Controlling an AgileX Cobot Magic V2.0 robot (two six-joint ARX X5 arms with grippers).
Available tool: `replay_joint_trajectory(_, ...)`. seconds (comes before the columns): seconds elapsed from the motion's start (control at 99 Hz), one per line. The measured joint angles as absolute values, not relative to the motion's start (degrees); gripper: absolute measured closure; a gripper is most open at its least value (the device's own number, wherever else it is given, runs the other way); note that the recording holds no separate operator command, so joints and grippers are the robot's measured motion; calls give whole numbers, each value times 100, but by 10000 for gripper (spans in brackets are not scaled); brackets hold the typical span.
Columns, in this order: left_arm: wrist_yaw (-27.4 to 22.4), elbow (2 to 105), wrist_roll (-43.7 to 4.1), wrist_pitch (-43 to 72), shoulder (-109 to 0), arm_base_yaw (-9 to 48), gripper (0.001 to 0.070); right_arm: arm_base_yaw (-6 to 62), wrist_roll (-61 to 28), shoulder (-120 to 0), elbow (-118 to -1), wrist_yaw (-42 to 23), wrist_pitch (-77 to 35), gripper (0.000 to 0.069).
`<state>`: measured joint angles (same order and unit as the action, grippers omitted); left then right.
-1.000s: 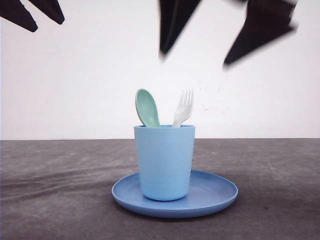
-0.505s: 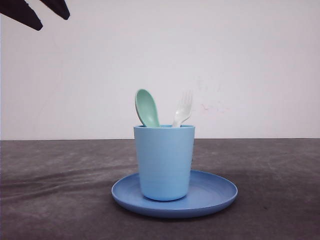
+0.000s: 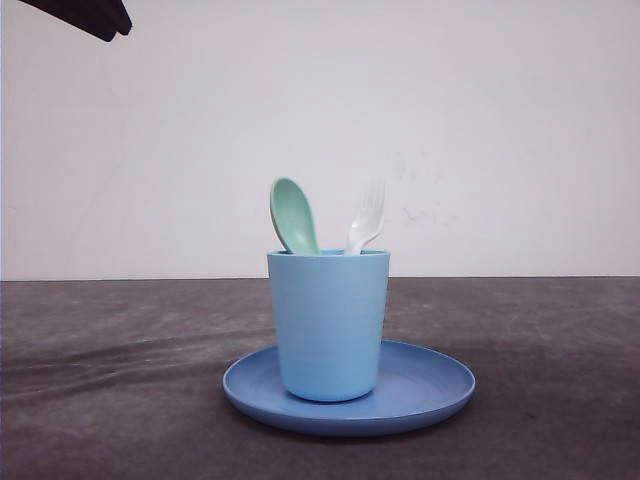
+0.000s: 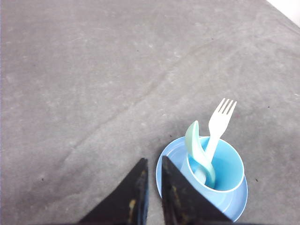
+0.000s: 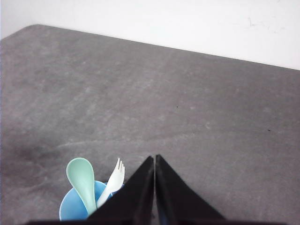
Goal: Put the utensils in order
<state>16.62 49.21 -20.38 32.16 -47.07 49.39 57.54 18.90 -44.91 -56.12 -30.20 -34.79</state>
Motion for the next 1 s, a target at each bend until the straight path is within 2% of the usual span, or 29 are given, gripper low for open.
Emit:
replay_joint_trajectory(0.566,1662,4921,-2032,3216,-4707,4939,684,5754,1890,-4493,-5612,-3020,-3452,689)
replay_joint_trajectory(0.687,1680,4921,-1667,3216,-4687,4899,684,5754,1890,-4493,-5612,-3020,-3452,689)
replay_joint_trajectory(0.808,1774,4921,-1146,3103,-4556,4547,684,5754,1890,-4486,-5612,-3020,-3452,689)
replay_joint_trajectory(1.0,1691,4368,-854,2353,-4091,3400,684,5754,1890,-4488,-5612,-3020,-3382,689)
